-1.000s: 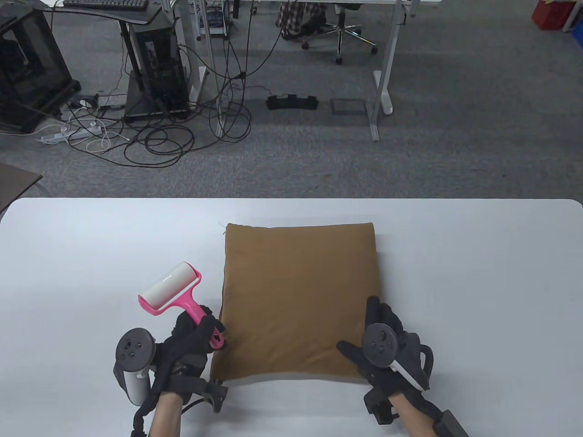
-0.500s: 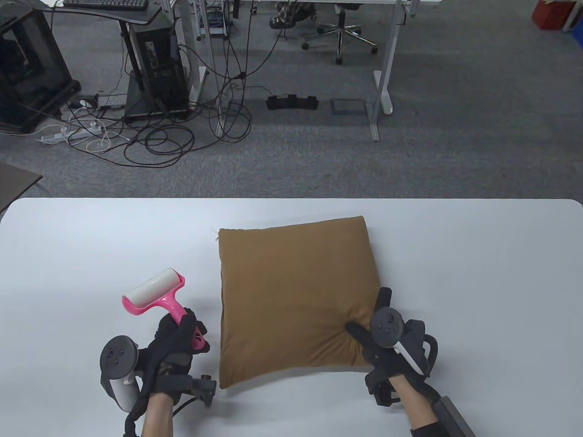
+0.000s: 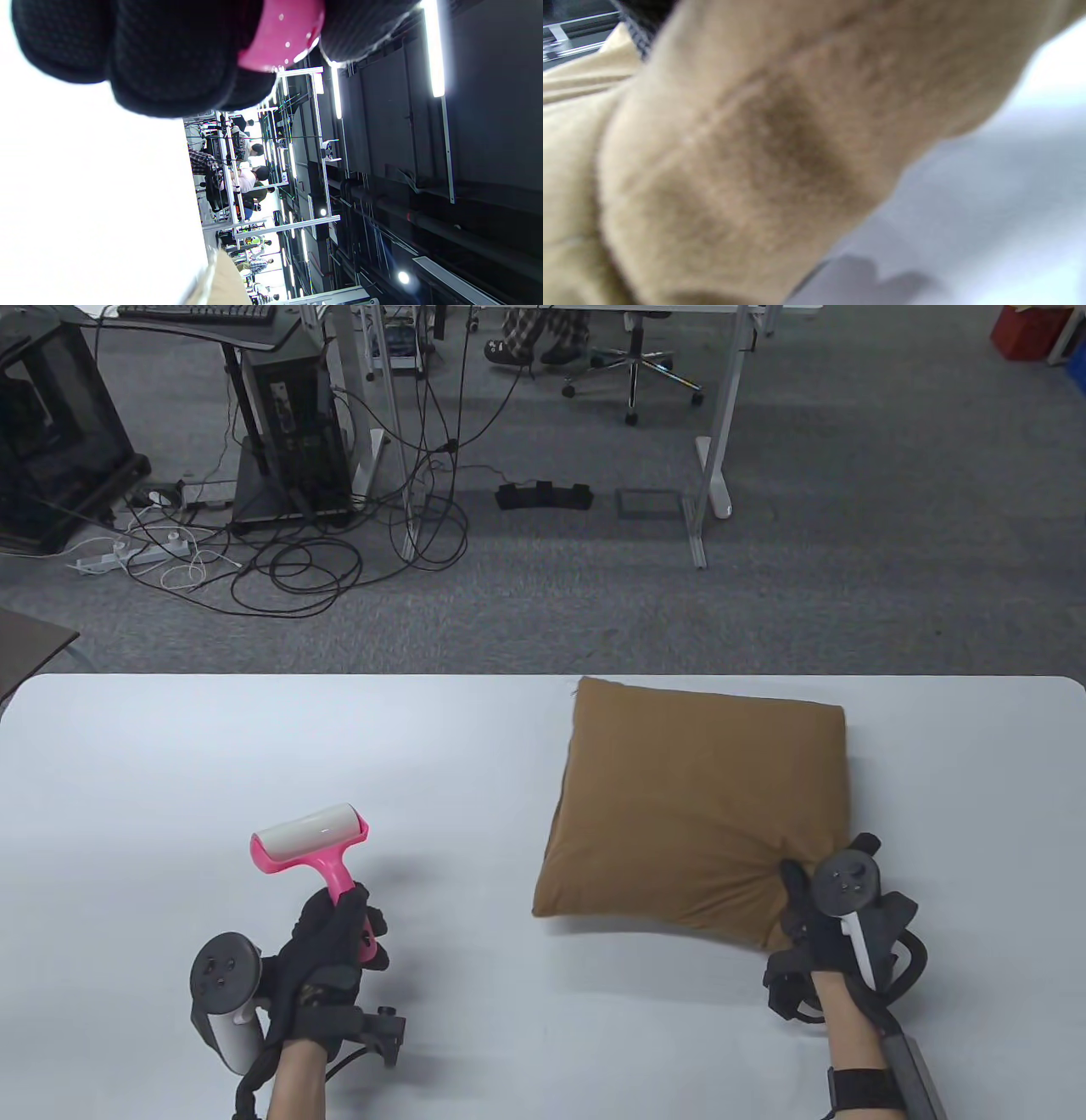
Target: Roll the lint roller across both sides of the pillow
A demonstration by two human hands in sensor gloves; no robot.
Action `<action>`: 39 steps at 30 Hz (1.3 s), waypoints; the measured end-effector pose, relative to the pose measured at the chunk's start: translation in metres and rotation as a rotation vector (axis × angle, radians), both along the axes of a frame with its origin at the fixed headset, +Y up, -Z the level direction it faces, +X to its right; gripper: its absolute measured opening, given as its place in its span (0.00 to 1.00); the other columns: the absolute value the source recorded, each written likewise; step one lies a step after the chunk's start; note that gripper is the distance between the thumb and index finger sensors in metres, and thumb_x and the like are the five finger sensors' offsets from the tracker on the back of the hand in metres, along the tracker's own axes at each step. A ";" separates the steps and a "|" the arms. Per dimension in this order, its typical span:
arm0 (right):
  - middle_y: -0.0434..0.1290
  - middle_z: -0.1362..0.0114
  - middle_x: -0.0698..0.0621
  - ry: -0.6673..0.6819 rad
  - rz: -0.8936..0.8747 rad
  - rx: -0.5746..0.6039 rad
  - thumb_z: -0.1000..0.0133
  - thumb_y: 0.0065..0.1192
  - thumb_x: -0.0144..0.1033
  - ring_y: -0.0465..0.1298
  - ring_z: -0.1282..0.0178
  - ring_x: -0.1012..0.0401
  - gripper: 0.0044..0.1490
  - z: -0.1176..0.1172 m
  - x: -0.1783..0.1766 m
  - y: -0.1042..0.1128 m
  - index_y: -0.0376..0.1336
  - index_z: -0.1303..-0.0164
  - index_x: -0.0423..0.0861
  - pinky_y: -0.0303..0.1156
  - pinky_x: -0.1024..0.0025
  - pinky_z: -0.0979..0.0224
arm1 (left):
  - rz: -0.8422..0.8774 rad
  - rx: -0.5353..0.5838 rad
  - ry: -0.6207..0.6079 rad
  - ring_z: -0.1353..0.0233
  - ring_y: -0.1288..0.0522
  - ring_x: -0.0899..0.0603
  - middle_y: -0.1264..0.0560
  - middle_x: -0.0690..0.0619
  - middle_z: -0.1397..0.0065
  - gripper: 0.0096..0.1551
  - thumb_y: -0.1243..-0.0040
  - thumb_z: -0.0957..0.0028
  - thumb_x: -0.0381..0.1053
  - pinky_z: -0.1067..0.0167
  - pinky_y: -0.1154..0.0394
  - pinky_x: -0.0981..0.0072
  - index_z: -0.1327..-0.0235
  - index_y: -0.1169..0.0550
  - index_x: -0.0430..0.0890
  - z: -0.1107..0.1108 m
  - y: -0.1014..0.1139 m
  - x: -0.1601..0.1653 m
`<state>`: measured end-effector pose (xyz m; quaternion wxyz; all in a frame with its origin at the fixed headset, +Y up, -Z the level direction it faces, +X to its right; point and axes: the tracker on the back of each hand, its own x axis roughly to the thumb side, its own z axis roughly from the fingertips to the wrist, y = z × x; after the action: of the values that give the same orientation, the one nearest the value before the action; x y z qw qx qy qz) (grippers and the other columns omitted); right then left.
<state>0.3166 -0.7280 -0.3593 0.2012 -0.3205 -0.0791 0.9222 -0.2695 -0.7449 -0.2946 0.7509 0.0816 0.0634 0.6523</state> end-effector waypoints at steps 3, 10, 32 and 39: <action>0.64 0.28 0.30 -0.099 -0.095 0.023 0.37 0.48 0.52 0.81 0.48 0.46 0.55 -0.002 0.023 -0.006 0.29 0.18 0.35 0.75 0.46 0.46 | 0.000 -0.001 -0.001 0.69 0.16 0.46 0.16 0.44 0.52 0.36 0.43 0.45 0.62 0.54 0.21 0.41 0.38 0.26 0.35 0.000 0.000 0.000; 0.48 0.18 0.24 -0.101 -0.177 0.042 0.37 0.46 0.57 0.67 0.28 0.32 0.58 -0.002 0.032 -0.007 0.24 0.20 0.36 0.66 0.35 0.33 | 0.005 -0.032 0.004 0.68 0.15 0.44 0.17 0.43 0.48 0.36 0.42 0.46 0.62 0.53 0.22 0.40 0.36 0.25 0.37 -0.002 -0.004 -0.004; 0.33 0.16 0.25 0.693 0.191 0.028 0.36 0.45 0.58 0.47 0.19 0.32 0.57 0.048 -0.182 0.003 0.25 0.19 0.37 0.52 0.29 0.29 | -0.324 -0.434 0.289 0.24 0.50 0.25 0.46 0.35 0.22 0.40 0.44 0.44 0.62 0.33 0.56 0.27 0.42 0.22 0.28 -0.005 -0.018 -0.071; 0.33 0.17 0.24 0.704 0.142 -0.007 0.36 0.45 0.57 0.47 0.19 0.31 0.56 0.051 -0.180 0.000 0.25 0.19 0.37 0.51 0.27 0.30 | -0.551 -0.477 0.377 0.24 0.49 0.25 0.44 0.36 0.22 0.41 0.44 0.45 0.59 0.33 0.55 0.27 0.37 0.24 0.25 -0.006 -0.015 -0.072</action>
<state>0.1368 -0.7284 -0.3080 0.1503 0.0226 -0.0239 0.9881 -0.3418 -0.7598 -0.3001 0.8705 0.0371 0.3252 0.3676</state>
